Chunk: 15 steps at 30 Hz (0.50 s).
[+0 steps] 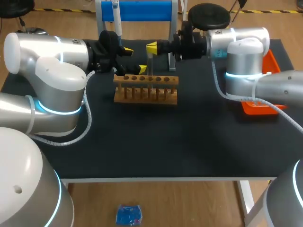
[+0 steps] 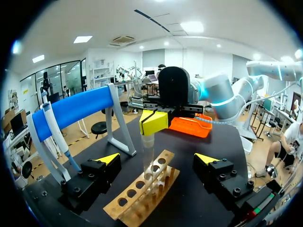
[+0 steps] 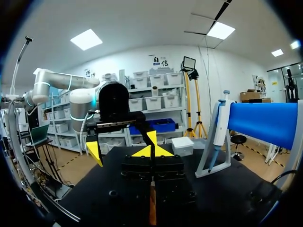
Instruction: Invert the test tube, pick up the pipette, mount the tip to pipette, aspirate from beaker and dispense into the tube, eject the tip, return the pipette, and cap with the stopper.
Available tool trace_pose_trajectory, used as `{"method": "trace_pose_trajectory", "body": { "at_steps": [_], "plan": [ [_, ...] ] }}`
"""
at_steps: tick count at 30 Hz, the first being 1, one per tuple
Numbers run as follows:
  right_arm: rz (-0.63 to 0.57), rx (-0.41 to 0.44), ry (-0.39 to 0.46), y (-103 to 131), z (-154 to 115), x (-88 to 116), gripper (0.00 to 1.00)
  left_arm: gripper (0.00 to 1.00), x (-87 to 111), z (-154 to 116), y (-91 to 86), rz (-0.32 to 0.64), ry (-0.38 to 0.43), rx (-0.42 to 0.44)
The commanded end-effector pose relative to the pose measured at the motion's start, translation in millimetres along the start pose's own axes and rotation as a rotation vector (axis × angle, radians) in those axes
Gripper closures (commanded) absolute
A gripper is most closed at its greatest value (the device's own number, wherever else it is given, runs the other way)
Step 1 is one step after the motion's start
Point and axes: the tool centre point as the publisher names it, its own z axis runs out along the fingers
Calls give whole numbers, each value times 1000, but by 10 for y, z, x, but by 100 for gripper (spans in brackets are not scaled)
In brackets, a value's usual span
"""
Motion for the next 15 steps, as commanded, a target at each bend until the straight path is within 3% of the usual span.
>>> {"method": "trace_pose_trajectory", "body": {
  "at_steps": [1,15],
  "plan": [
    [3,-3,4,-114,-3,-27,100,0,-3,5,6,0,1,3],
    [-69,7,-2,239,-89,25,100,0,-3,5,6,0,1,3]
  ]
}}
